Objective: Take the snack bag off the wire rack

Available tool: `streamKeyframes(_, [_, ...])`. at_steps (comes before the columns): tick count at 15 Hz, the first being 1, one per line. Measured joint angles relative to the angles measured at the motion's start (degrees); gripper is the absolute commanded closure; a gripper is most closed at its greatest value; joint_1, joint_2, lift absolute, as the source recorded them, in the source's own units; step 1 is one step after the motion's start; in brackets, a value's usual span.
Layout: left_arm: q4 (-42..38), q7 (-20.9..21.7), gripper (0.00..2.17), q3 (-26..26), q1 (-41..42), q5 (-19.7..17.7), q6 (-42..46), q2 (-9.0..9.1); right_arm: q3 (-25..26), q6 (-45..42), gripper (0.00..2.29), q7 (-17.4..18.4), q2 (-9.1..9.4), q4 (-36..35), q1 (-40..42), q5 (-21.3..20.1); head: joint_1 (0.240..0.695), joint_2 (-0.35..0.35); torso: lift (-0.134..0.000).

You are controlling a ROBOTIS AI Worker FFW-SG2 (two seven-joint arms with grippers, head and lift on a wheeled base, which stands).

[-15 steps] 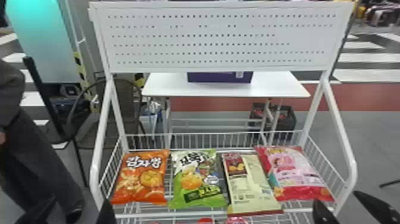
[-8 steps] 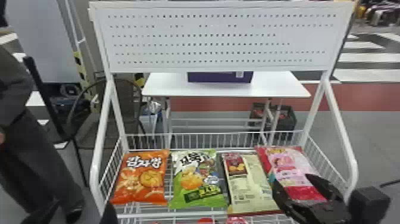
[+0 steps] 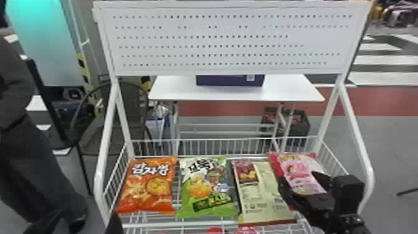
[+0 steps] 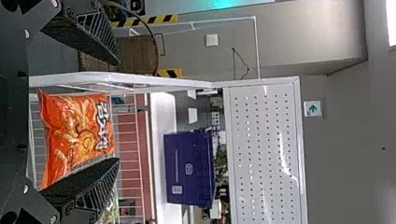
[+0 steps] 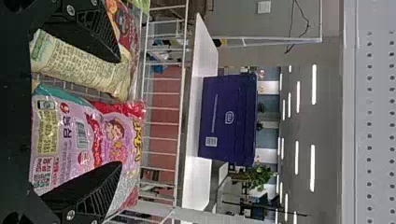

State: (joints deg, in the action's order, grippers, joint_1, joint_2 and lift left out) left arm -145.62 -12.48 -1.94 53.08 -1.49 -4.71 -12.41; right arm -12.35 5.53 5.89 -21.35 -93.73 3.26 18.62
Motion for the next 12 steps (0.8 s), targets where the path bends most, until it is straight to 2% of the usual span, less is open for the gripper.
streamKeyframes(3, [0.15,0.00,0.16,0.00,-0.10,-0.08,0.00,-0.13,-0.05,-0.14,0.12,3.05,0.07,2.46,-1.43,-0.63,0.499,0.000,0.000])
streamKeyframes(12, [0.82,-0.09,0.16,-0.12,-0.26,-0.09,0.18,-0.18,0.69,6.46,0.14,4.66,0.00,3.99,-2.98,-0.53,0.499,0.000,0.000])
